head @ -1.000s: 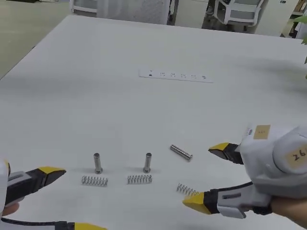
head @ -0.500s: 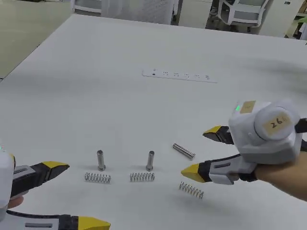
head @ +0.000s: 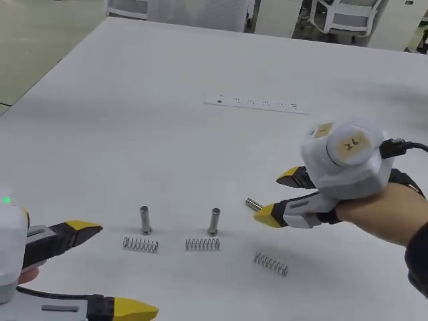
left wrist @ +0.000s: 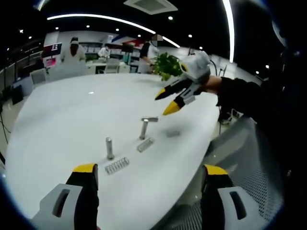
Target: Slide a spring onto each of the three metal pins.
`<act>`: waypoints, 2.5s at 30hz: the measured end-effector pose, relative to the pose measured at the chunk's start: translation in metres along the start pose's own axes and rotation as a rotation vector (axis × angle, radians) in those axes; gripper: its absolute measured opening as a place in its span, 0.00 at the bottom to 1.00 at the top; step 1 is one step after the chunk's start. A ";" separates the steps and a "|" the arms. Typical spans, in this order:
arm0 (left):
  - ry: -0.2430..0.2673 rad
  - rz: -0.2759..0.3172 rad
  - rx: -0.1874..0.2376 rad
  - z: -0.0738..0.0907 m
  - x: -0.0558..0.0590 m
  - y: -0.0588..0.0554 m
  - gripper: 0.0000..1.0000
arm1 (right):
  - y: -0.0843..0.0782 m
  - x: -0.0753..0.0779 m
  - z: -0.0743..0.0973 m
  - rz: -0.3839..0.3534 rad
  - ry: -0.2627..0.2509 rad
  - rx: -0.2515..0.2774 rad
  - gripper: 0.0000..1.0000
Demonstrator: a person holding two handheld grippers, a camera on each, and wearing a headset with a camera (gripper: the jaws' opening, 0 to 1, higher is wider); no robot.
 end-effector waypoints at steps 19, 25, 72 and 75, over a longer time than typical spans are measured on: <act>0.014 0.011 -0.001 0.000 -0.002 -0.001 0.85 | -0.014 0.014 -0.037 -0.032 0.017 -0.094 0.23; 0.016 0.014 -0.003 0.000 -0.003 -0.001 0.85 | -0.017 0.017 -0.045 -0.044 0.017 -0.115 0.18; 0.044 0.013 -0.005 0.001 -0.006 -0.001 0.82 | -0.024 0.029 -0.069 -0.151 0.050 -0.193 0.05; 0.044 0.012 -0.005 0.002 -0.006 -0.001 0.82 | -0.024 0.027 -0.067 -0.162 0.045 -0.196 0.05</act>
Point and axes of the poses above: the centre of the closed fingertips' face, and the gripper's own axes: z roughly backward along the fingers, x roughly to its right, y roughly out of its top, the point moved 9 cm from there along z, roughly backward along the fingers, and after that the axes turned 13 degrees about x, right-handed, at the moved point
